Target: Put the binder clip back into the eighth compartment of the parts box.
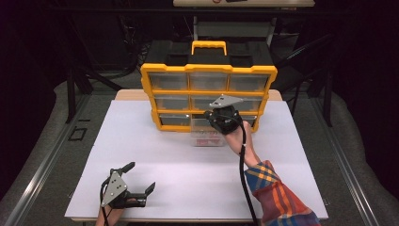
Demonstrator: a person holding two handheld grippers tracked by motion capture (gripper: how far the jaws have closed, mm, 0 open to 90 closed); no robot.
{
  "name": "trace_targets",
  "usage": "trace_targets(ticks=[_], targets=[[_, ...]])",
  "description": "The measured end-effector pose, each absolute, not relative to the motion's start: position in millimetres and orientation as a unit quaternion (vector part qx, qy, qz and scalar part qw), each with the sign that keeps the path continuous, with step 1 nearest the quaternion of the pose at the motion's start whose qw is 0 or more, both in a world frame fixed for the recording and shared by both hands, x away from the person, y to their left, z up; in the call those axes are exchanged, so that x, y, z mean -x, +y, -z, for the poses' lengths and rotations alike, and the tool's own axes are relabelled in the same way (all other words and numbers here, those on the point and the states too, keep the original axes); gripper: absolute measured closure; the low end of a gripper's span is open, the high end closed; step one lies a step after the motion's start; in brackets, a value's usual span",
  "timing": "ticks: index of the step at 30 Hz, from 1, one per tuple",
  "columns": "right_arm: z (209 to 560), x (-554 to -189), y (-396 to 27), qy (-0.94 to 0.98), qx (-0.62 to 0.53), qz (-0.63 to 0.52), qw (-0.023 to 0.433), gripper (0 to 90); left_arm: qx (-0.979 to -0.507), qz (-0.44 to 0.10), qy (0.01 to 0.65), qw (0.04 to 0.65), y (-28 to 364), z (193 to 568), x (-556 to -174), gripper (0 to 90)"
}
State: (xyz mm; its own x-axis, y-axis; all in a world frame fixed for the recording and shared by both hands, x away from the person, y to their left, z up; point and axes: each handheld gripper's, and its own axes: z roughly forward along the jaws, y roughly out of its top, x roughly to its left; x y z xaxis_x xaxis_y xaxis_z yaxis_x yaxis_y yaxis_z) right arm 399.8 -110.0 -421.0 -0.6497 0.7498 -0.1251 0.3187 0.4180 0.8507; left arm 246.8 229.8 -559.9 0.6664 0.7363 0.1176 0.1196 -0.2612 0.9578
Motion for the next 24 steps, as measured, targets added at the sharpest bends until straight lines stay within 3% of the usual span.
trace_targets(ticks=[4, 5, 6, 9, 14, 18, 24], targets=[[433, -407, -104, 0.808, -0.338, -0.413, 0.250, 88.5, -0.740, -0.288, 0.289, 0.535, 229, 560, -247, 1.0], [436, -409, -102, 0.810, -0.343, -0.408, 0.246, 80.3, -0.741, -0.287, 0.288, 0.535, 229, 560, -247, 1.0], [436, -409, -102, 0.810, -0.343, -0.408, 0.246, 80.3, -0.741, -0.288, 0.288, 0.534, 229, 560, -247, 1.0], [437, -410, -103, 0.811, -0.345, -0.408, 0.239, 65.8, -0.740, -0.287, 0.289, 0.535, 230, 560, -247, 1.0], [435, -401, -115, 0.804, -0.355, -0.421, 0.225, 32.8, -0.740, -0.287, 0.289, 0.535, 229, 560, -247, 1.0], [436, -388, -129, 0.805, -0.349, -0.430, 0.213, 17.0, -0.741, -0.287, 0.289, 0.534, 229, 560, -247, 1.0], [438, -365, -147, 0.802, -0.338, -0.444, 0.212, 6.1, -0.741, -0.286, 0.289, 0.534, 228, 560, -247, 1.0]])
